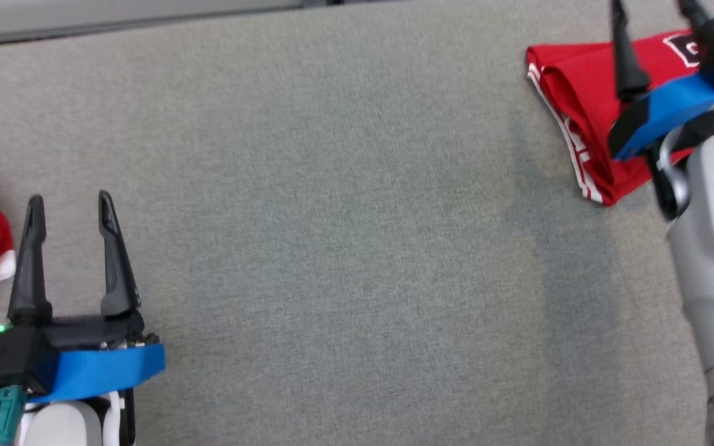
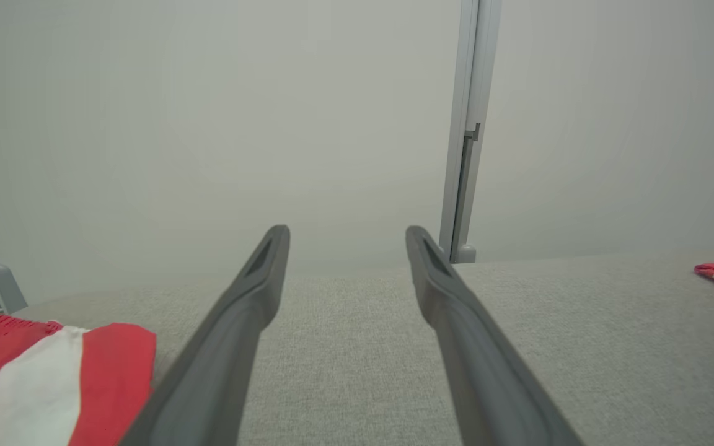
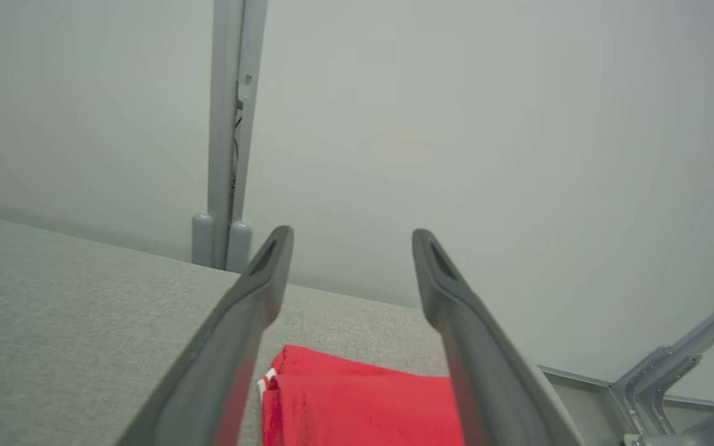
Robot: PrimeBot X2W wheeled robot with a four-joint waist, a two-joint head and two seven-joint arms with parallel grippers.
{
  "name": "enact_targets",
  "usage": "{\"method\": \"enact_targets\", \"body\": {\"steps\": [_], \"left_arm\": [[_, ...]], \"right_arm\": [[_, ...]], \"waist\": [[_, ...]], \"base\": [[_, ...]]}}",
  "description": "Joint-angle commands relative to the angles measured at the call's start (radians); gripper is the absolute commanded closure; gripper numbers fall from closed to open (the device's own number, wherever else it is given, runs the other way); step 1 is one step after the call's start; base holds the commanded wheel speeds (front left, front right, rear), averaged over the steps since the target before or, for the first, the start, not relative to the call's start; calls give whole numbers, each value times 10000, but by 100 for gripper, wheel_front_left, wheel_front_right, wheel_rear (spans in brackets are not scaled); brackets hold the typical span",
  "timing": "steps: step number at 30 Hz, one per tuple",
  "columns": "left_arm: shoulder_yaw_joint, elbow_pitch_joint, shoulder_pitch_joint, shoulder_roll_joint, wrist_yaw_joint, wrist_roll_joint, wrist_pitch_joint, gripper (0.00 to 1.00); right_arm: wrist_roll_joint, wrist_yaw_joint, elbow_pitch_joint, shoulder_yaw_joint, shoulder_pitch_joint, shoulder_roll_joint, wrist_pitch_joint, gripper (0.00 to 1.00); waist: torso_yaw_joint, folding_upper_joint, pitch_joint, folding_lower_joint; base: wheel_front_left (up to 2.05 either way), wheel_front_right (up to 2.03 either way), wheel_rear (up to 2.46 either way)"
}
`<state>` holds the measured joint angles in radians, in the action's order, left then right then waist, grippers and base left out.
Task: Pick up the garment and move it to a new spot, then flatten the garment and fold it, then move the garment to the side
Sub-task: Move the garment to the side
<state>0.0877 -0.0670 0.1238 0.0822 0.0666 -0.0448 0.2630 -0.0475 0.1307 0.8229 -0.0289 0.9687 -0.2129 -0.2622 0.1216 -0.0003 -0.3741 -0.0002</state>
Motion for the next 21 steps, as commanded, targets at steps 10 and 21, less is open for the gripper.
{"method": "enact_targets", "body": {"steps": [10, 21], "left_arm": [[207, 417, -1066, -203, -198, -158, 23, 0], [149, 906, -1801, -290, -219, -212, 24, 0]], "right_arm": [[1659, 1, -2390, -1198, -2852, 250, -33, 0], [2297, 1, -3990, -610, -5909, 738, -34, 0]], "waist": [[-346, 3, 1479, 2], [-870, 3, 2423, 2]], "base": [[0, 0, 0], [0, 0, 0]]}}
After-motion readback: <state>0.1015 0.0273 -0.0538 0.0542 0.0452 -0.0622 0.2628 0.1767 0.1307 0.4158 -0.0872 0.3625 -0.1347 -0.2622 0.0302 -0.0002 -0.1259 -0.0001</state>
